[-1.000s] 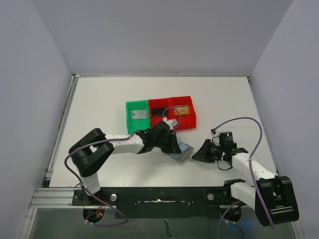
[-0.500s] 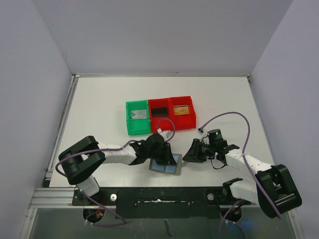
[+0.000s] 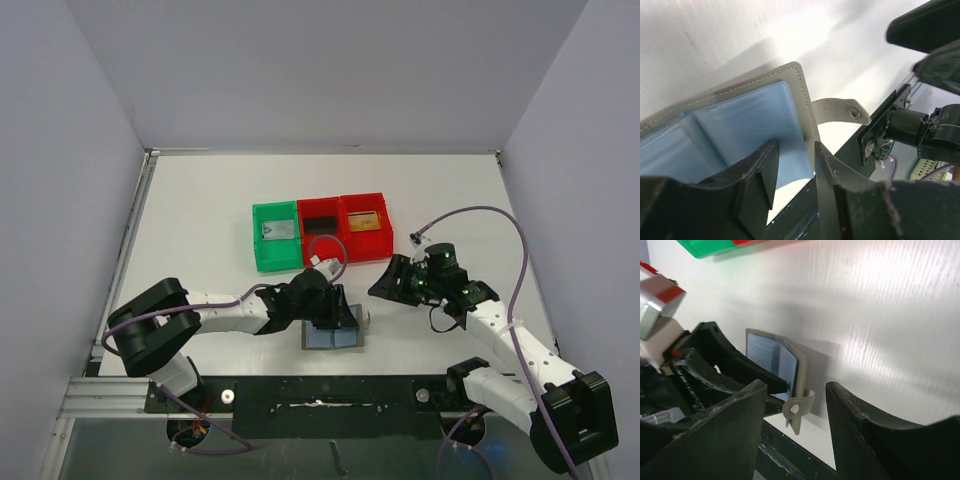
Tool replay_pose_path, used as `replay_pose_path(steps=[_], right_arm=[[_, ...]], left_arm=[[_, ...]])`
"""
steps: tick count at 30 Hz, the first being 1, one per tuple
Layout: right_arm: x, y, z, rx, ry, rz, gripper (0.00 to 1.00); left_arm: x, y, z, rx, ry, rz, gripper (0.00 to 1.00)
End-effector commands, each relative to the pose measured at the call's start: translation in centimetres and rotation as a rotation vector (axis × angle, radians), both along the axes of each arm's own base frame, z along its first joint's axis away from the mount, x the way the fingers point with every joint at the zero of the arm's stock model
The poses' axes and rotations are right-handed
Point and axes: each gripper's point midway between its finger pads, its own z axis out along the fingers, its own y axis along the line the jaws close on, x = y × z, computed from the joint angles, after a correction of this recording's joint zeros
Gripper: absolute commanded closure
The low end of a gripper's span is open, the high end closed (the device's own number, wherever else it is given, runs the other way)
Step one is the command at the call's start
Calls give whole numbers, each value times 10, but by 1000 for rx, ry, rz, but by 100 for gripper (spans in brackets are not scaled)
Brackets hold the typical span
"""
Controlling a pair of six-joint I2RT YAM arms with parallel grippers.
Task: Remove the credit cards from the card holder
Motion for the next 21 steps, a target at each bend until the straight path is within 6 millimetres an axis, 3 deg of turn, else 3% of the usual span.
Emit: replay_pose_path(steps=[1, 7, 11, 17, 21], right_arm=[[8, 5, 20, 6, -28, -17, 49], [8, 34, 23, 91, -28, 18, 66], [9, 50, 14, 68, 4, 41, 77], [9, 72, -5, 14, 56, 101, 81], [1, 68, -32, -76, 118, 97, 82]], left_arm=[[8, -6, 21, -57, -54, 10, 64], [3, 1, 16, -51, -44, 14, 66], [-3, 5, 12, -51, -29, 3, 69], [-6, 6, 10, -52, -21, -9, 70], [-4, 10, 14, -44, -33, 7, 69]])
